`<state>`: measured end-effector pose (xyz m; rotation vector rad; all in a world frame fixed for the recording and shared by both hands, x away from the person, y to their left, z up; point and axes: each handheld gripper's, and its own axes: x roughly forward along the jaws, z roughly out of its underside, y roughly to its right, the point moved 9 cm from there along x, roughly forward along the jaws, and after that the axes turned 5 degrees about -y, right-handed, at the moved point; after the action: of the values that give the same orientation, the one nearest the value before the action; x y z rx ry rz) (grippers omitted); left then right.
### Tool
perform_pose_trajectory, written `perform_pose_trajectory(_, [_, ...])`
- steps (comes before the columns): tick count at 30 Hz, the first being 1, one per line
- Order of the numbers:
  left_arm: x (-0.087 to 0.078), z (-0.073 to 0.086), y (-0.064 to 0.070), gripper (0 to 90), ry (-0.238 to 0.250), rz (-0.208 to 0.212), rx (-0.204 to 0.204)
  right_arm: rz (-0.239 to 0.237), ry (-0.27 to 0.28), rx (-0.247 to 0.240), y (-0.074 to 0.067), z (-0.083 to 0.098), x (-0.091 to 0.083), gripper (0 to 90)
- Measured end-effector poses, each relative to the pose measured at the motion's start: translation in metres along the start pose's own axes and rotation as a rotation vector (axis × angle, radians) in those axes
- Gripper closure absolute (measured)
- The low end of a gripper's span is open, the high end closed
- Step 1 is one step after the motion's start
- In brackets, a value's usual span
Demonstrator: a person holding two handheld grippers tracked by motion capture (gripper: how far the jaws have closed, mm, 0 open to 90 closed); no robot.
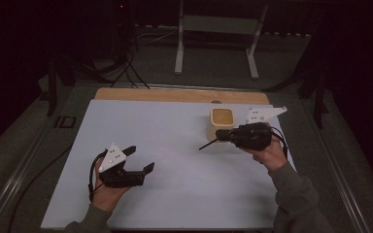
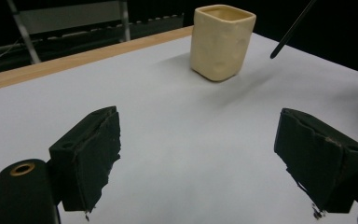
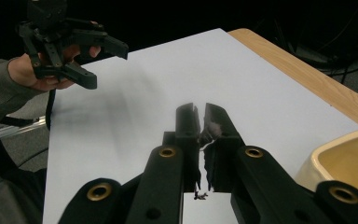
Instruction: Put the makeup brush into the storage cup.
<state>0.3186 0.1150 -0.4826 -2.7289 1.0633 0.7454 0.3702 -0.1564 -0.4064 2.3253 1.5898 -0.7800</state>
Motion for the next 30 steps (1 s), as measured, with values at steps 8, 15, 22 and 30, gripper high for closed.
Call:
perform_pose_trajectory(8, [-0.008, 0.005, -0.008, 15.7, 0.005, -0.018, -0.009, 0.011, 0.003, 0.000, 0.003, -0.002, -0.002, 85.1])
perform_pose_trajectory(15, [-0.014, 0.008, -0.013, 15.7, 0.007, -0.031, -0.011, 0.026, 0.000, 0.003, 0.007, -0.003, -0.005, 85.1])
perform_pose_trajectory(22, [-0.019, 0.012, -0.018, 15.7, 0.011, -0.049, -0.019, 0.044, 0.001, 0.005, 0.012, -0.006, -0.010, 85.1])
perform_pose_trajectory(30, [-0.023, 0.017, -0.022, 15.7, 0.008, -0.059, -0.028, 0.057, 0.008, 0.008, 0.017, -0.008, -0.014, 85.1])
